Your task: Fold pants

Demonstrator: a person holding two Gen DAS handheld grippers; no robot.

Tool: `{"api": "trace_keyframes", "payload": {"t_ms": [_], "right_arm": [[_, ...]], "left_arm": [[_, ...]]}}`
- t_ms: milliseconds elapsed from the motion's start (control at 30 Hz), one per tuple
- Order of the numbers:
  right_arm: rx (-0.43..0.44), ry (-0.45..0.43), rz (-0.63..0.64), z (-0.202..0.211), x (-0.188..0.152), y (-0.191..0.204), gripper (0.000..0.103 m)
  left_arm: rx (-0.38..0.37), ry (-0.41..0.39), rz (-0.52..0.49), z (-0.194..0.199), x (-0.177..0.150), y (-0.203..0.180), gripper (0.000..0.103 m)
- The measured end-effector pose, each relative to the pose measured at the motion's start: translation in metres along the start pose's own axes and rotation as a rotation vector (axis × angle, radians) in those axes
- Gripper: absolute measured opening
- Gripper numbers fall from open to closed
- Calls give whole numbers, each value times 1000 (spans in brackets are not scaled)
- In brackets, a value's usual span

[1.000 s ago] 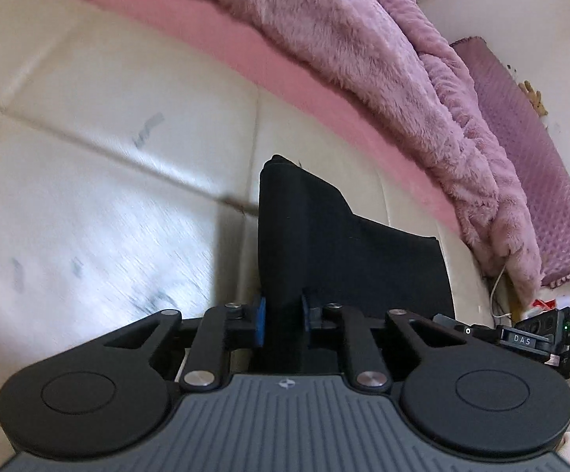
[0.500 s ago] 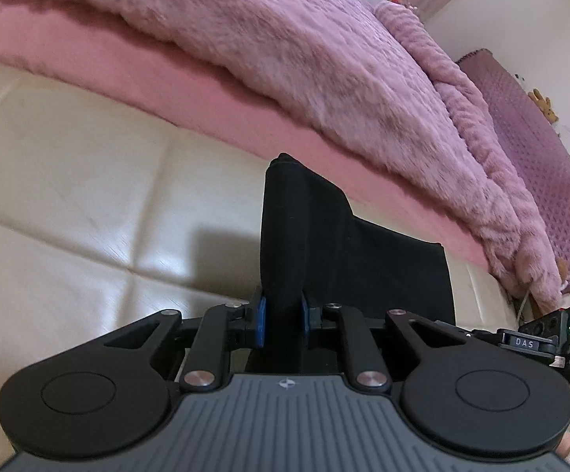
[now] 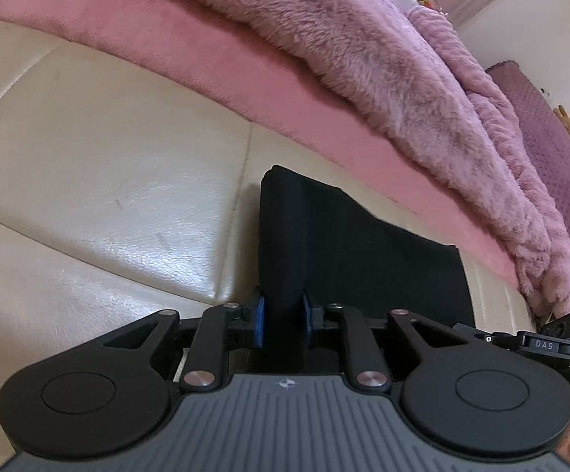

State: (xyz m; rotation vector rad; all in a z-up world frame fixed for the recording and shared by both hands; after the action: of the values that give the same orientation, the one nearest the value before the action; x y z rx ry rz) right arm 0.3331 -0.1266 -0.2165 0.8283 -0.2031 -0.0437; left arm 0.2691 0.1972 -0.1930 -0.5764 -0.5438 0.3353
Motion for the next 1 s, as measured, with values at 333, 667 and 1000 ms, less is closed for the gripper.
{"api": "trace_keyframes", "payload": {"t_ms": [333, 667, 1000], "right_arm": [[-35, -1, 25, -6, 3, -8, 21], [-328, -170, 306, 34, 12, 28, 41], [-396, -446, 668, 124, -26, 116, 81]], "left_arm": [[33, -46, -29, 9, 5, 10, 36], [309, -164, -185, 52, 6, -32, 37], [367, -402, -410, 121, -17, -145, 52]]}}
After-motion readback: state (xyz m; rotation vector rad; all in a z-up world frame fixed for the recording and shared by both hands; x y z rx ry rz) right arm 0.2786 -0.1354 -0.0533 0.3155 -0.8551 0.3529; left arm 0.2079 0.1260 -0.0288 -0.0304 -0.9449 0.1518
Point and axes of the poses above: each gripper's, at about its wrist camera, not at the fingertips, and z roughly against the way its jaws point, y to its left, x to its top, the point moved 6 cm from there along -z, roughly the way its jaws point, and after that the axes turned 6 degrees about -x, right-handed, at the moved point
